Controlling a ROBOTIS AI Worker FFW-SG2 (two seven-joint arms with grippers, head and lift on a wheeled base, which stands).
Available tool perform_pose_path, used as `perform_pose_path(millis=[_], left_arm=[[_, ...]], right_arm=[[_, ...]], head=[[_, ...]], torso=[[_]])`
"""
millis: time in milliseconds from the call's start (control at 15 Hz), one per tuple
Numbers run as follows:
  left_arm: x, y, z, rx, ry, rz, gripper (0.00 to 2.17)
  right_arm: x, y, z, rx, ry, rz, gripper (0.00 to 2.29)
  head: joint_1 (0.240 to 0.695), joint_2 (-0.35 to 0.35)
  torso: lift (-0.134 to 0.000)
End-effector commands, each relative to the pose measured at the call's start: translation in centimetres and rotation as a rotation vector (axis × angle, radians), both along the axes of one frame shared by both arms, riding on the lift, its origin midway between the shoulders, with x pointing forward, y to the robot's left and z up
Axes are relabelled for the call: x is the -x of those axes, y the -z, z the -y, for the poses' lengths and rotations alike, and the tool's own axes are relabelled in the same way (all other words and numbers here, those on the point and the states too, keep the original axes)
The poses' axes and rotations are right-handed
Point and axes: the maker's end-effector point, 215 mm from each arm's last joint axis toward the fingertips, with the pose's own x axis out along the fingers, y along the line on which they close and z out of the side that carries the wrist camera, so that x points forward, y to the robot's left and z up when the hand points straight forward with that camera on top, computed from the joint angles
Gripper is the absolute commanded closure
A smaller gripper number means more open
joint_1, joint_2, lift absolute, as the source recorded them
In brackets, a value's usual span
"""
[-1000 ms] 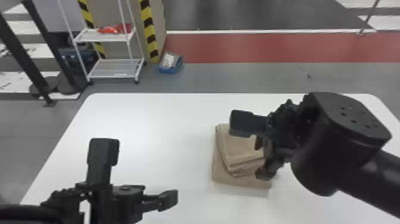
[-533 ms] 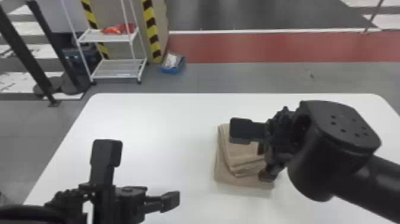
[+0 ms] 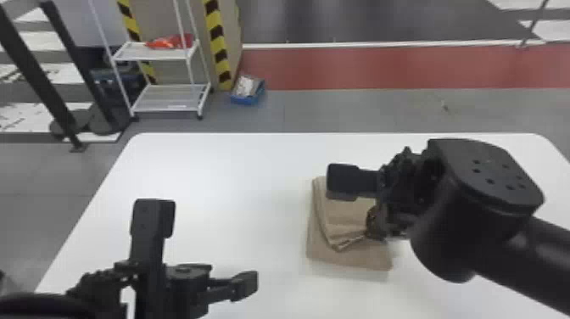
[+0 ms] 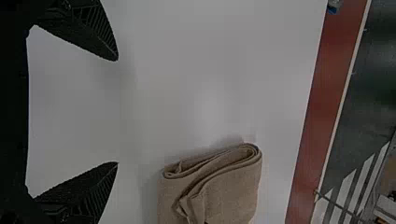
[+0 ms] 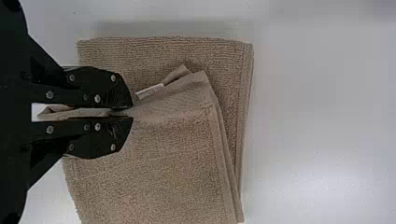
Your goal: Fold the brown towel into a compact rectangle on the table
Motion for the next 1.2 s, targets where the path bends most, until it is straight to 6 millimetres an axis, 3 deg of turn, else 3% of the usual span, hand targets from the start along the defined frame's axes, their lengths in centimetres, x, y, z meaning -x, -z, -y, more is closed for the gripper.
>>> perform_pose_path(millis=[0,200,400,600,800,1133], left_arm=[[0.0,-0.1,0.1,0.001,0.003,0.003,0.09],[0.3,-0.1,0.6,0.011,0.011,0.0,0.09],[0.5,-0.6,2.2,0.049,0.041,0.012,0.09],[-1.7,-2.9,5.0,0.091,0.074,0.144,0.15],[-3.7,-4.4,7.2,0.102,0.089,0.246,0.17],[-3.6,-3.0,8.9,0.121,0.117,0.24,0.21]], right_arm=[[0.0,0.0,-0.1,-0.004,-0.004,0.001,1.36],[-0.4,-0.7,-0.5,-0.029,-0.006,0.007,1.36],[-1.9,-2.7,-1.6,-0.08,0.0,0.039,1.36],[-2.5,-4.0,-2.4,-0.128,0.014,0.039,1.36],[-1.8,-4.4,-4.6,-0.166,-0.006,0.024,1.36],[-1.3,-5.9,-8.5,-0.238,-0.03,0.023,1.36]], head=[[0.695,0.071],[0.695,0.07],[0.695,0.07],[0.695,0.062],[0.695,0.037],[0.695,0.05]], torso=[[-0.124],[-0.124],[-0.124],[-0.124],[-0.124],[-0.124]])
